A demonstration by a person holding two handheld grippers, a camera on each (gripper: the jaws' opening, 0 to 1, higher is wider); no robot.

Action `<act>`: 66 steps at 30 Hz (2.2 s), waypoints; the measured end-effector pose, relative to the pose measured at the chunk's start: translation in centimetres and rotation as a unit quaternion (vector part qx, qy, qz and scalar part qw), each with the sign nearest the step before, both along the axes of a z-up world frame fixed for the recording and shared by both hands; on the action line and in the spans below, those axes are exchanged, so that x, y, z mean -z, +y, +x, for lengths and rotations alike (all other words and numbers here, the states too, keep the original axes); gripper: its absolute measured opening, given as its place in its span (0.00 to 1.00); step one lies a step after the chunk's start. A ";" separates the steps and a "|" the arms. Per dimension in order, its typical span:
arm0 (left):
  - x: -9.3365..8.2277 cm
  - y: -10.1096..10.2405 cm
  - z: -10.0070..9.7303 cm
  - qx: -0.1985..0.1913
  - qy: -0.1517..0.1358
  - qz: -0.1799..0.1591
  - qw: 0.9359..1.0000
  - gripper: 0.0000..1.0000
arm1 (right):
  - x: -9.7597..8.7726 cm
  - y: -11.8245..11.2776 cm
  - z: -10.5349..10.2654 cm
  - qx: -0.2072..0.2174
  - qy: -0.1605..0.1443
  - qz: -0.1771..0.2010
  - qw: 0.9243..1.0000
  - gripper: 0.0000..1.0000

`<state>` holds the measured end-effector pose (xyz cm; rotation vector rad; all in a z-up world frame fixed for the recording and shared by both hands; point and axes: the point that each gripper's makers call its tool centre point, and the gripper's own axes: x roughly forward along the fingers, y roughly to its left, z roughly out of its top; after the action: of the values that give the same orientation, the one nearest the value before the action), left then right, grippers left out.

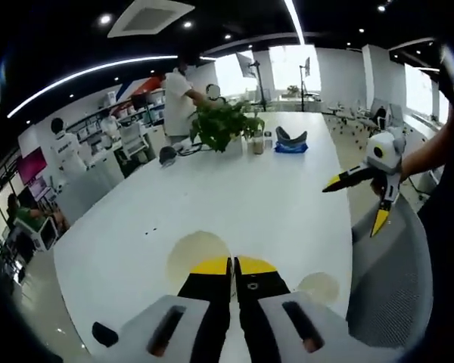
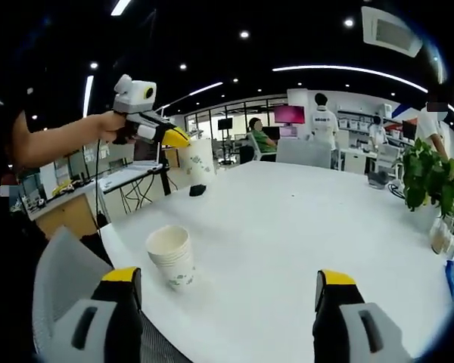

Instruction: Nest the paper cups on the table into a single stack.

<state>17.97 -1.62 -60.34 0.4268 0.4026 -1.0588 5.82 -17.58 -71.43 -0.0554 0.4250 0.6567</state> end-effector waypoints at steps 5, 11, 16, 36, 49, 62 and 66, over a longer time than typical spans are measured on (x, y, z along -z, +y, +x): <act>-0.9 -1.1 -2.4 0.018 0.012 -0.020 1.000 0.00 | -0.1 0.0 -0.1 0.001 -0.001 0.001 1.000 0.97; -1.2 -2.4 -5.6 0.040 0.013 -0.019 0.999 0.00 | 0.0 0.1 -0.4 0.003 0.000 0.001 1.000 0.97; -0.5 -3.1 -7.6 0.057 0.014 -0.009 0.998 0.00 | 0.1 0.1 -0.7 0.005 0.002 -0.001 1.000 0.97; 4.7 -2.9 -9.7 0.074 0.037 0.022 0.996 0.00 | 0.3 0.3 -1.1 0.003 0.008 -0.011 1.000 0.96; 9.1 -3.3 -10.2 0.081 0.055 0.066 0.993 0.00 | 0.5 1.0 -1.2 -0.004 0.010 -0.012 1.000 0.95; 12.9 -4.0 -11.4 0.091 0.120 0.073 0.986 0.00 | 1.0 1.2 -1.6 -0.010 0.017 -0.020 1.000 0.94; 13.8 -4.1 -11.6 0.103 0.138 0.067 0.983 0.00 | 1.0 1.1 -1.6 -0.009 0.019 -0.021 1.000 0.94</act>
<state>6.36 -5.76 -74.13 0.4482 0.6911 -1.3024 4.26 -16.44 -72.46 -0.0869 0.4747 0.6671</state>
